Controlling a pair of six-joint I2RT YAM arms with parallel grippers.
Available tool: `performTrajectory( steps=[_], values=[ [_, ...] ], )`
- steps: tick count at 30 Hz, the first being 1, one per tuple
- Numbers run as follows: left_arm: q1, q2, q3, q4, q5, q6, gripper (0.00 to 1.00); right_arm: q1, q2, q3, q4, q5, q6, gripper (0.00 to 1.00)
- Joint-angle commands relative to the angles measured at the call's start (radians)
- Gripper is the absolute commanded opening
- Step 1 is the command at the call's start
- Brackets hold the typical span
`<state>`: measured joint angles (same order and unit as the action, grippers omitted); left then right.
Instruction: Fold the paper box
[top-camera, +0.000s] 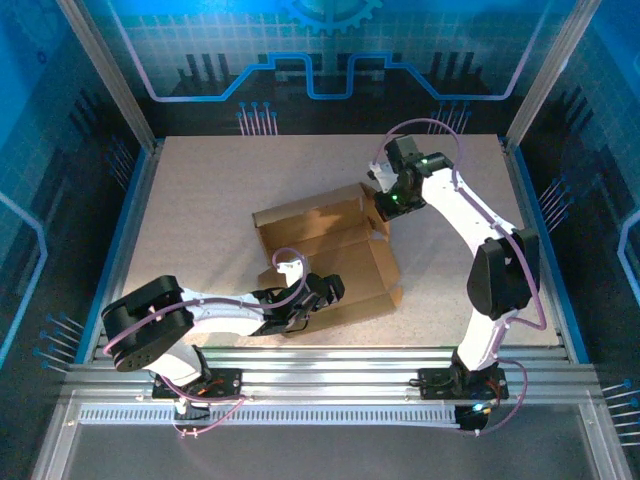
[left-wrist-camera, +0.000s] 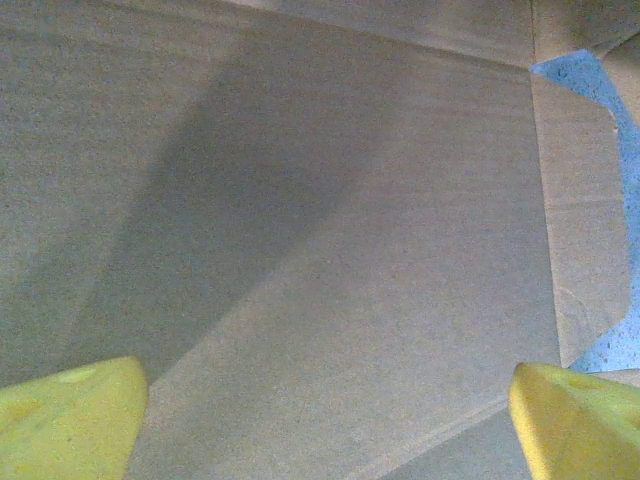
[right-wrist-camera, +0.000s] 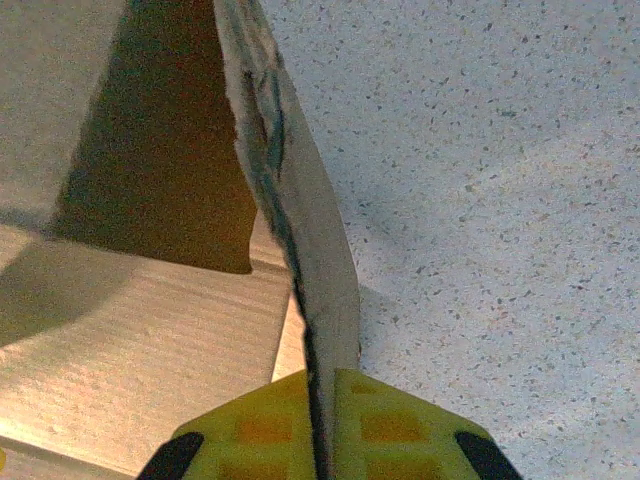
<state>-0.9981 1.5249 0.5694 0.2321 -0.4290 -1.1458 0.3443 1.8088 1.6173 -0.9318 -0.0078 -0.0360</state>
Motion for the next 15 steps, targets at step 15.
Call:
performTrajectory(
  steps=[15],
  values=[
    [-0.008,0.041,-0.014,-0.091,0.103,-0.032,0.93,0.052,-0.049,-0.142,0.092,-0.138,0.129,0.05]
  ],
)
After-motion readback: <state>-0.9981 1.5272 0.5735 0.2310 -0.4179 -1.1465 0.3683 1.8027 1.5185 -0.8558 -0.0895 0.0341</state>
